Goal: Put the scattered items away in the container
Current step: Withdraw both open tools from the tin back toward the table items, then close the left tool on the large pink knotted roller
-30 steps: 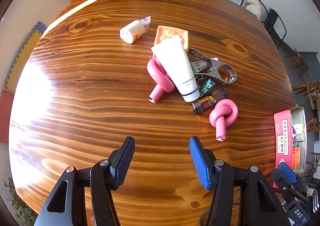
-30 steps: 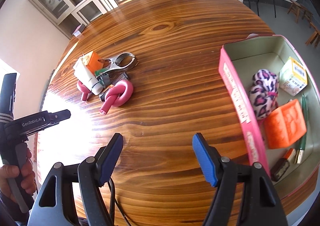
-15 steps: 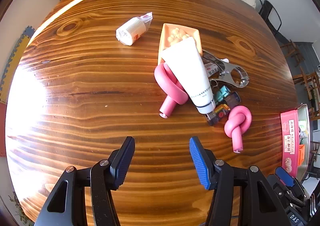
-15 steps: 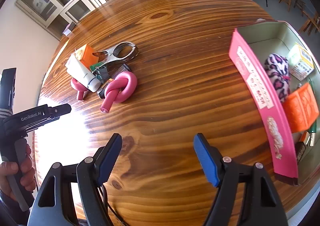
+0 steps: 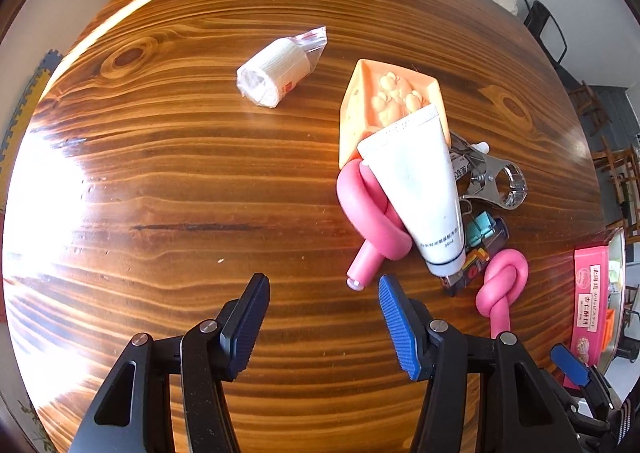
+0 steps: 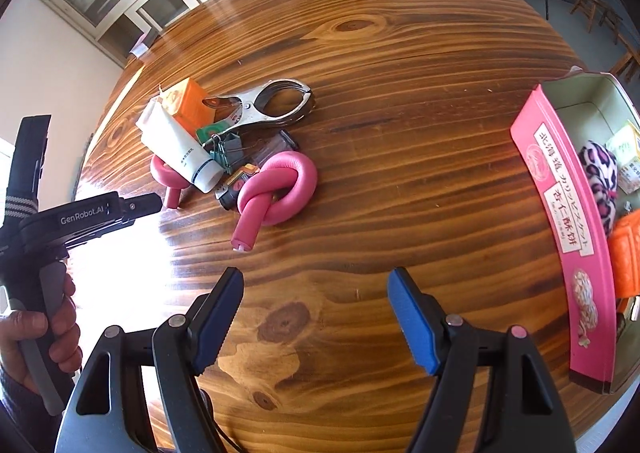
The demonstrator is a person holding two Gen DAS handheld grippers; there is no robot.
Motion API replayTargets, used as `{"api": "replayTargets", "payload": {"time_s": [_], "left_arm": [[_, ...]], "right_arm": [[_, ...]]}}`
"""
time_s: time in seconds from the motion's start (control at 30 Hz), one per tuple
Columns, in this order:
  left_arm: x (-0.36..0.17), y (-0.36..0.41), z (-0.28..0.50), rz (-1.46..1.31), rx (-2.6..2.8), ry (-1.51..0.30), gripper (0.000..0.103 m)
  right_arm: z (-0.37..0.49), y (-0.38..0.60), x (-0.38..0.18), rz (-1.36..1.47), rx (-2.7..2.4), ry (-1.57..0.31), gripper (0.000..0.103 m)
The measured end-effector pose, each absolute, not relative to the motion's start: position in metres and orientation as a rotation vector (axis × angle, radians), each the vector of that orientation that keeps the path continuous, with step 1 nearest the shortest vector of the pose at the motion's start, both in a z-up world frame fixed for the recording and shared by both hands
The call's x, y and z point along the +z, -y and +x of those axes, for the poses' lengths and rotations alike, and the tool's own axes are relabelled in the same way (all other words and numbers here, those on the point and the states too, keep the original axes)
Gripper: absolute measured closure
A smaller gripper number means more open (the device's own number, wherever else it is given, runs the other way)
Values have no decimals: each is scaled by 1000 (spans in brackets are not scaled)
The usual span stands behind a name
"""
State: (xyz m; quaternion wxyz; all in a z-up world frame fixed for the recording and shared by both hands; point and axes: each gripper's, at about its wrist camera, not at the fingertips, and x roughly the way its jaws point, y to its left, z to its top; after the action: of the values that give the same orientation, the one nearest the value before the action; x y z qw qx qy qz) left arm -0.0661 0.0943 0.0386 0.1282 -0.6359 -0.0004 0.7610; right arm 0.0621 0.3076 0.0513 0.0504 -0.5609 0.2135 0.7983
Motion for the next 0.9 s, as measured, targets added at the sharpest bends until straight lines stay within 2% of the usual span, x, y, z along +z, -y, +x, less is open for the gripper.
{"api": "replayTargets", "payload": {"time_s": [0.1,0.13,0.2,0.27,0.9], "left_arm": [[36,-100,-73,-1838,2200,-14,44],[35,-102,-75,-1832,2190,-13,42],[34,-107,-78,-1813,2183,-30,31],[32,-113,-80,-1789,2184,-76,29],[19,-110,-85,-1724,2189,-174,31]], "right_arm": [[59,-309,49,-1712,2415,-653,25],[58,-310,48,-1713,2409,-655,25],[57,-310,47,-1715,2398,-659,25],[56,-311,45,-1716,2388,-663,25],[48,-308,40,-1724,2375,-644,25]]}}
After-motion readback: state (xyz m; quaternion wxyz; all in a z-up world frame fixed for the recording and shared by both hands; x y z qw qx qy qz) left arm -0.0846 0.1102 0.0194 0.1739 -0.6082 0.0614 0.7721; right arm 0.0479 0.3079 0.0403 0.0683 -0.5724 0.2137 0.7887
